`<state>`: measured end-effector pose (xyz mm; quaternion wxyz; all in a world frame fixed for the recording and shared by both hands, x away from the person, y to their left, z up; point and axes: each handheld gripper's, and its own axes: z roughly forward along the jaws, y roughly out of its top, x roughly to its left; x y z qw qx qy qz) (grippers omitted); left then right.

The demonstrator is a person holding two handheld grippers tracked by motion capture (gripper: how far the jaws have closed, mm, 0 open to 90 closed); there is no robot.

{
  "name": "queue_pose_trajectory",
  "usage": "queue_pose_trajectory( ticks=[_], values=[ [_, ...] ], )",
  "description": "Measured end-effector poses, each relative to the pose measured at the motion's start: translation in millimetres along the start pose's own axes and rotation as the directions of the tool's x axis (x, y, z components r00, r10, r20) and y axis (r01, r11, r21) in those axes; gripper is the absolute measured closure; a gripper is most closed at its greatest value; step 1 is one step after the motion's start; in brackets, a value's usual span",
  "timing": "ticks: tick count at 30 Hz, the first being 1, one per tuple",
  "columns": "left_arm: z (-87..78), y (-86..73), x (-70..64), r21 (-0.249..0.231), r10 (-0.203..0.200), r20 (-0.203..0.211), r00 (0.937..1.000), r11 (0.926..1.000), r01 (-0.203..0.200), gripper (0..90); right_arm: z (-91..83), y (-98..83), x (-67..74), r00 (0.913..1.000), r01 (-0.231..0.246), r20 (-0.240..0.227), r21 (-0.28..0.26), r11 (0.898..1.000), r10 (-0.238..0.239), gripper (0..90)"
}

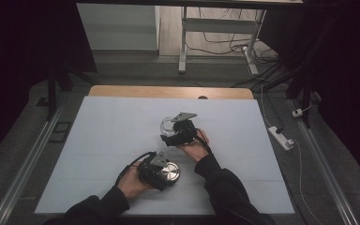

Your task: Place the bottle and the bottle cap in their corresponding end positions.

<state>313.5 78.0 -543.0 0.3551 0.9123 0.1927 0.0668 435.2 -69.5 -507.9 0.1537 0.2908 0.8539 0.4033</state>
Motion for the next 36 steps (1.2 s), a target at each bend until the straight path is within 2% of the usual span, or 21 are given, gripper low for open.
queue_pose_trajectory(
  ticks=[3, 5, 8, 12, 15, 23, 36],
  values=[
    [-1.9, -0.4, 1.6, -0.017, -0.017, 0.013, 0.9998, 0.9997, 0.017, 9.8, -1.7, 1.9, 0.9, 0.9999, 0.008, 0.010, 0.013, 1.000, -0.008, 14.4],
    [-4.8, -0.2, 3.1, -0.047, -0.041, 0.027, 0.9988, 0.9980, 0.042, 6.5, -2.6, 2.2, 0.9, 1.0000, 0.004, 0.009, 0.012, 1.000, -0.004, 14.2],
    [-11.3, 0.7, 3.9, -0.071, -0.052, 0.027, 0.9983, 0.9960, 0.054, 3.7, -8.1, 3.9, -0.6, 0.9998, -0.020, -0.010, -0.018, 1.000, 0.020, 12.5],
    [-20.2, 0.8, 5.6, -0.099, -0.084, 0.041, 0.9956, 0.9911, 0.088, 1.2, -15.8, 8.3, -0.3, 0.9995, -0.026, -0.016, -0.022, 0.999, 0.026, 6.0],
    [-26.8, 0.1, 7.6, -0.107, -0.102, 0.039, 0.9940, 0.9885, 0.106, 0.5, -21.2, 8.5, -0.1, 0.9995, -0.029, -0.013, -0.031, 0.999, 0.029, 1.9],
    [-44.3, -5.0, 11.2, -0.104, -0.138, 0.003, 0.9905, 0.9851, 0.137, 0.0, -32.0, 5.0, 2.5, 0.9995, -0.019, -0.024, -0.024, 1.000, 0.019, 0.0],
    [-62.4, -18.0, 19.1, -0.113, -0.192, 0.022, 0.9811, 0.9746, 0.194, 0.0, -44.2, -3.0, 11.9, 0.9990, -0.028, -0.036, -0.028, 0.999, 0.027, 0.0]
  ],
)
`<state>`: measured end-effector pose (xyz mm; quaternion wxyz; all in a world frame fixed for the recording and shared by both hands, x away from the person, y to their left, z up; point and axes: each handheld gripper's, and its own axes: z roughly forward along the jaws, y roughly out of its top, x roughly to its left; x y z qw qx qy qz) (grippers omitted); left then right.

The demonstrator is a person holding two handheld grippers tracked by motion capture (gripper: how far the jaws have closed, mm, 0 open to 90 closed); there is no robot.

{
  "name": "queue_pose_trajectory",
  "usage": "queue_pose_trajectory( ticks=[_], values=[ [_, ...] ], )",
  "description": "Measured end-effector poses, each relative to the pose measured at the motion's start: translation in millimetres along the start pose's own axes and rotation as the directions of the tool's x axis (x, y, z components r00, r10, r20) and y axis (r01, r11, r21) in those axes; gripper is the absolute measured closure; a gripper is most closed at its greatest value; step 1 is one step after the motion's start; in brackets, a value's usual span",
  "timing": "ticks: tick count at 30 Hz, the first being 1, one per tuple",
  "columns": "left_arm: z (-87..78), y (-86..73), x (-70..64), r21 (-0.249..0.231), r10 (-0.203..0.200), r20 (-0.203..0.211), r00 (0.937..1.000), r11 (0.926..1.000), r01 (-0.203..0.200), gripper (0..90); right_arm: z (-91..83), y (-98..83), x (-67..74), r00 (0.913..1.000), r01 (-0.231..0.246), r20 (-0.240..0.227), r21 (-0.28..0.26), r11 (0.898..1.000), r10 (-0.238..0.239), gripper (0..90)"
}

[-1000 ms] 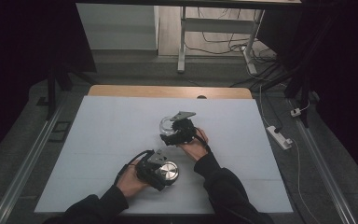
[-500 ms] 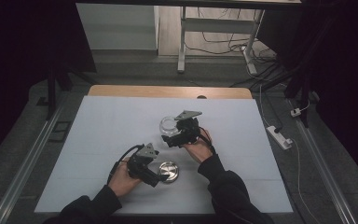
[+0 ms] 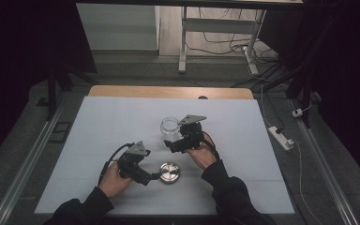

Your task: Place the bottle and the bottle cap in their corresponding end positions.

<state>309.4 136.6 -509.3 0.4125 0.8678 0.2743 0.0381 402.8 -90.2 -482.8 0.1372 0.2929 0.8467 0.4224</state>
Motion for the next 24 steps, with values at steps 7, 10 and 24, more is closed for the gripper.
queue_pose_trajectory(
  ticks=[7, 10, 24],
  values=[
    [-9.4, -3.7, 2.2, -0.009, -0.012, -0.006, 0.9999, 0.9999, 0.012, 0.0, -11.8, -11.1, 4.5, 1.0000, -0.003, -0.004, 0.004, 1.000, 0.003, 0.0],
    [-13.8, -5.6, 2.7, -0.015, -0.017, -0.010, 0.9998, 0.9997, 0.017, 0.0, -17.6, -12.0, 5.3, 0.9996, -0.019, -0.019, -0.010, 1.000, 0.018, 0.0],
    [-39.3, -20.8, 1.0, -0.024, -0.037, -0.031, 0.9988, 0.9990, 0.037, 0.0, -43.4, -28.6, 19.3, 0.9990, -0.001, -0.045, 0.003, 1.000, 0.001, 0.0]
  ],
)
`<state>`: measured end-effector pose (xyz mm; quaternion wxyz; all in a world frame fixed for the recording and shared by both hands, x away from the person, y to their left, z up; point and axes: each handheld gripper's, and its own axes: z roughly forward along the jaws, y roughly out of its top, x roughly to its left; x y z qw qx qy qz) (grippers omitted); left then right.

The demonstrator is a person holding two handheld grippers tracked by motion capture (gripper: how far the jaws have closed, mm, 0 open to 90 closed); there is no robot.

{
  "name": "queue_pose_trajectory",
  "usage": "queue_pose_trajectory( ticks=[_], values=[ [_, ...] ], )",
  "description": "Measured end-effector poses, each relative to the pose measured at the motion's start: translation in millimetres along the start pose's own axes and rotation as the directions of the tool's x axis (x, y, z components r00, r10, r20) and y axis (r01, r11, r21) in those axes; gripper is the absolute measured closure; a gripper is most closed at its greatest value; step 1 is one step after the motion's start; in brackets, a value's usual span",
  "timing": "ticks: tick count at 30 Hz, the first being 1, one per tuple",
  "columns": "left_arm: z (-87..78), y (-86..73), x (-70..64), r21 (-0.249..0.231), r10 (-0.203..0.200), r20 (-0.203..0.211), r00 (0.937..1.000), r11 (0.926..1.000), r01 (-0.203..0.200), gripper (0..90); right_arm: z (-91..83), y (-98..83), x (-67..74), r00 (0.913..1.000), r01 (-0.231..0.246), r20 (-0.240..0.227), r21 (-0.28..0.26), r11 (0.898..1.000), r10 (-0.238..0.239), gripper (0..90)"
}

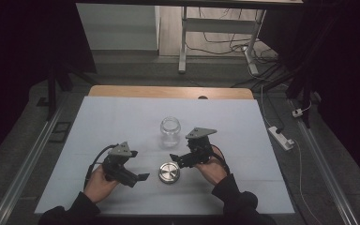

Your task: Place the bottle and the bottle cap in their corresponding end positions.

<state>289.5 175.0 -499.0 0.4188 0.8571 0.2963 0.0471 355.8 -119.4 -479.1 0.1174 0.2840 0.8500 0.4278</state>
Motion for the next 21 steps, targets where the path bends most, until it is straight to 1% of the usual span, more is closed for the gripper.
queue_pose_trajectory(
  ticks=[9, 13, 18, 21],
  values=[
    [-15.2, -13.2, -0.6, 0.002, -0.024, -0.022, 0.9994, 0.9997, 0.025, 0.0, -17.3, -10.5, 2.7, 0.9998, -0.006, 0.021, -0.011, 1.000, 0.006, 0.0],
    [-22.8, -19.0, -0.6, -0.011, -0.047, -0.017, 0.9988, 0.9989, 0.046, 0.0, -23.7, -14.2, 4.7, 0.9997, -0.005, 0.024, -0.009, 1.000, 0.005, 0.0],
    [-32.3, -25.5, -2.3, -0.032, -0.070, -0.030, 0.9971, 0.9971, 0.069, 0.0, -33.3, -19.7, 6.7, 0.9995, -0.001, 0.033, -0.010, 1.000, 0.002, 0.0],
    [-37.3, -29.7, -3.9, -0.034, -0.076, -0.042, 0.9962, 0.9967, 0.074, 0.0, -39.7, -24.4, 7.6, 0.9991, -0.002, 0.041, -0.009, 1.000, 0.003, 0.0]
  ],
)
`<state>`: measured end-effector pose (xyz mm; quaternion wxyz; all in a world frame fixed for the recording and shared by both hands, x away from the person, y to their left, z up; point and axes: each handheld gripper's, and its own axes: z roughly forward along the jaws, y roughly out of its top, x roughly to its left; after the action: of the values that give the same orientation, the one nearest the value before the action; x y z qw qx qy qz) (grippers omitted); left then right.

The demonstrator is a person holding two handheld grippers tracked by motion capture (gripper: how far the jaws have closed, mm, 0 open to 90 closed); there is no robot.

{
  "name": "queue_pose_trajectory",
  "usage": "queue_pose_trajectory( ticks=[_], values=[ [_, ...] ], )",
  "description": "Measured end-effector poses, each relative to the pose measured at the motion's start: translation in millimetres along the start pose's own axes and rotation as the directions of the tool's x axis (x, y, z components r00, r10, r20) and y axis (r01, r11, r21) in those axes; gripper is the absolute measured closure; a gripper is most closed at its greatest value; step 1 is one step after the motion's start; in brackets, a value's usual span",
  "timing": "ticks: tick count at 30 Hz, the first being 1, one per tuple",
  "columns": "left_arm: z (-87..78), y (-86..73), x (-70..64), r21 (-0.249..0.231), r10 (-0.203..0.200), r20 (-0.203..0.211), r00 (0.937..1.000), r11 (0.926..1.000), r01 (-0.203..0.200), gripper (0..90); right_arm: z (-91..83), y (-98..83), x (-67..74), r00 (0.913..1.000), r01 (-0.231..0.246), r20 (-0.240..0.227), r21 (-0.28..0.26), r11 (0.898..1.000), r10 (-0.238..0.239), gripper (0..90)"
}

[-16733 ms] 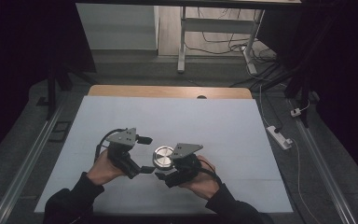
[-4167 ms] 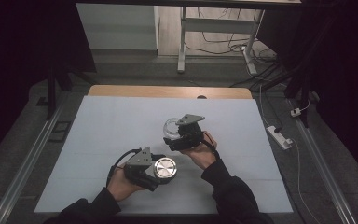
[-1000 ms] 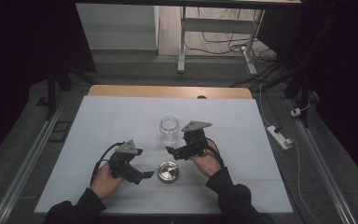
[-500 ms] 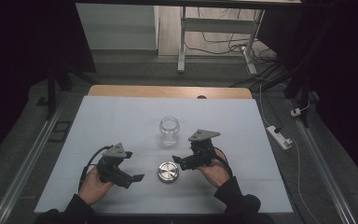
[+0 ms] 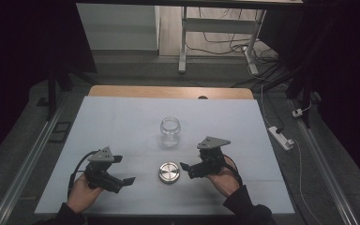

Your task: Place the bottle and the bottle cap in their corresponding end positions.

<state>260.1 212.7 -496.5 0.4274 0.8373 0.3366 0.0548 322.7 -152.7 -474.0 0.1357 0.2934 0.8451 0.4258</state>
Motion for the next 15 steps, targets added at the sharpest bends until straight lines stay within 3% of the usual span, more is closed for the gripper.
queue_pose_trajectory(
  ticks=[15],
  values=[
    [-28.8, -26.1, 0.4, -0.032, -0.053, -0.072, 0.9960, 0.9982, 0.050, 0.0, -38.9, -30.7, -6.6, 0.9970, -0.045, 0.062, -0.025, 0.999, 0.047, 0.0]
  ],
)
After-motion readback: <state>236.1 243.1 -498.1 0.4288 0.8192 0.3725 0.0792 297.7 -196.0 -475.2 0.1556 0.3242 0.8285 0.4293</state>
